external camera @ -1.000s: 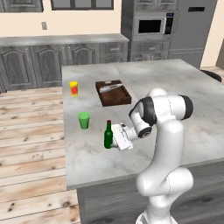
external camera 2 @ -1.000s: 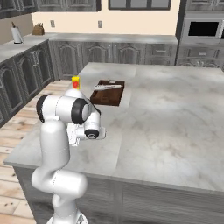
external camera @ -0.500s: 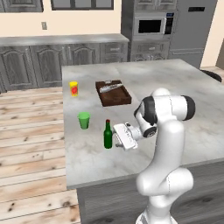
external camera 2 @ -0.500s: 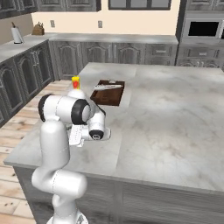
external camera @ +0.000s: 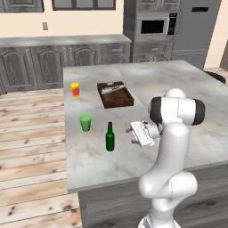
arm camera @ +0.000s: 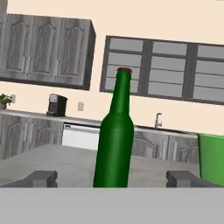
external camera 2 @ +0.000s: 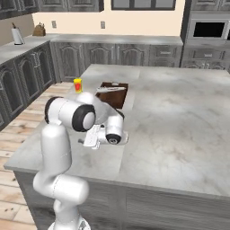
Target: Place the drinks on the dining counter in a tight cluster.
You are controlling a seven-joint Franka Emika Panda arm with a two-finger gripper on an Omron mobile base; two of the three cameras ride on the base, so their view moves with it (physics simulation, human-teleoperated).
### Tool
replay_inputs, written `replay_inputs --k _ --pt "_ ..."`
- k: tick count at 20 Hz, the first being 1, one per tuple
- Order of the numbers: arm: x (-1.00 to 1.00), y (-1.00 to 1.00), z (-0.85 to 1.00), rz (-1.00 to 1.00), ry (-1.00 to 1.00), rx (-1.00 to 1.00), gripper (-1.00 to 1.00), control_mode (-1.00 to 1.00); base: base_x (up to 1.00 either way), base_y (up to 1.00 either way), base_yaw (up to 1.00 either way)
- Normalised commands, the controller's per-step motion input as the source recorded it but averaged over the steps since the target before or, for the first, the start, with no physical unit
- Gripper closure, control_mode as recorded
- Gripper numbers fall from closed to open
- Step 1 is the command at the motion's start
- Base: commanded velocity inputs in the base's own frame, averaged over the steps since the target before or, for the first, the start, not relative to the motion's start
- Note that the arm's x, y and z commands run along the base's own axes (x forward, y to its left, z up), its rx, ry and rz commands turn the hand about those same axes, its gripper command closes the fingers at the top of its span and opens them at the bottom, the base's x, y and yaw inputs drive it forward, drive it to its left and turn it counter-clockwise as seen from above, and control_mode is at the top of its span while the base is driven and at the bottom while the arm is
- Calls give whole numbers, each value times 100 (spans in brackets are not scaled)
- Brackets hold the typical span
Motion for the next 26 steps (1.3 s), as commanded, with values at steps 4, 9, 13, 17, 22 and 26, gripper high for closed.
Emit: replay_inputs --k 4,9,13,17,22,26 --pt "1 -70 70 -2 15 -2 -100 -100 0 0 0" --pt "9 -55 85 0 28 -11 -100 -100 0 0 0" --pt "4 -24 69 0 27 -10 -100 -100 0 0 0" --pt "-3 -11 32 -3 27 -13 -100 -100 0 0 0" --pt "-34 -7 0 -25 18 -19 -100 -100 0 0 0" --pt "-42 1 5 -44 20 -25 -100 -100 0 0 0"
